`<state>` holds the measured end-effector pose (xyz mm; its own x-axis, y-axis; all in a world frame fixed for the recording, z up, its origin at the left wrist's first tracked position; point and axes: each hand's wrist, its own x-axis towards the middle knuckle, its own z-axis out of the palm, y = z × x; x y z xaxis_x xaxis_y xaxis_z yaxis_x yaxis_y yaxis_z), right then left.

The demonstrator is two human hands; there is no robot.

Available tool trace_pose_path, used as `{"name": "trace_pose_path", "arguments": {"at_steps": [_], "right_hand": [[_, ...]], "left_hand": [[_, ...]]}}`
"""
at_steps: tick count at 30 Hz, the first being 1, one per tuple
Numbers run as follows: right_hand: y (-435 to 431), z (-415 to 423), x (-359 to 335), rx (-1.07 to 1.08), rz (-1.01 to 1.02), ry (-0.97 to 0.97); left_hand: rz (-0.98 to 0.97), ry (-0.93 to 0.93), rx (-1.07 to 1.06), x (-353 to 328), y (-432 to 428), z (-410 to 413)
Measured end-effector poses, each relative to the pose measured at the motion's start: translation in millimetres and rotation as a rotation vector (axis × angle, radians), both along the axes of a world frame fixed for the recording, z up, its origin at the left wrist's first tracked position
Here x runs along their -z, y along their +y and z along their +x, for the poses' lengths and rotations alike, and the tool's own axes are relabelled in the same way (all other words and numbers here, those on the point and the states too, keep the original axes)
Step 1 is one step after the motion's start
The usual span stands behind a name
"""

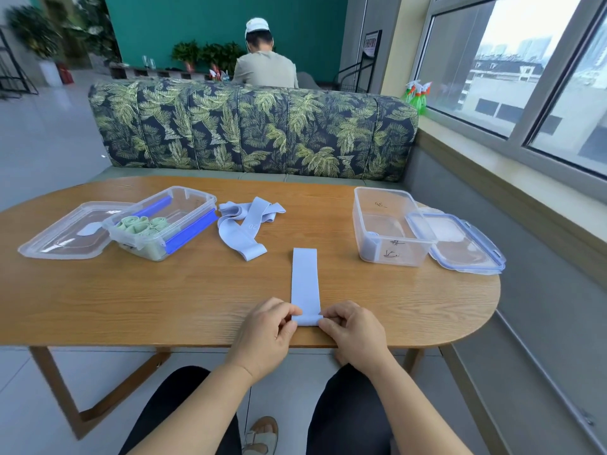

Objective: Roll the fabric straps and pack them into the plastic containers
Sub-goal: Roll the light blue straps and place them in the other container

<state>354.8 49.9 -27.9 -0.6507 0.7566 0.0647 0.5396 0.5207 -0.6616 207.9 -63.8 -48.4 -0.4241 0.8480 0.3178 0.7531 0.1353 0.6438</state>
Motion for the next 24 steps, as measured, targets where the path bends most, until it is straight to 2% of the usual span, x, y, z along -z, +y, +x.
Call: {"name": "trace_pose_path", "arguments": {"at_steps": [3, 9, 14, 24], "right_hand": [[0.7, -2.2, -4.8, 0.026, -0.063, 0.0], [0.2, -5.6, -9.9, 0.046, -0.111, -0.005], [-4.4, -5.9, -10.7, 0.083, -0.201, 0.129], [2.1, -11.0, -13.0, 0.097, -0.217, 0.048]], "left_hand": [[0.01, -0.084, -0.013, -4.3, 0.6, 2.5], [-0.048, -0.129, -0.032, -9.9, 7.1, 5.1], [-0.105, -0.145, -0.095, -13.5, 14.0, 5.7], [-0.122, -0.161, -0.103, -8.5, 15.2, 5.1]]}}
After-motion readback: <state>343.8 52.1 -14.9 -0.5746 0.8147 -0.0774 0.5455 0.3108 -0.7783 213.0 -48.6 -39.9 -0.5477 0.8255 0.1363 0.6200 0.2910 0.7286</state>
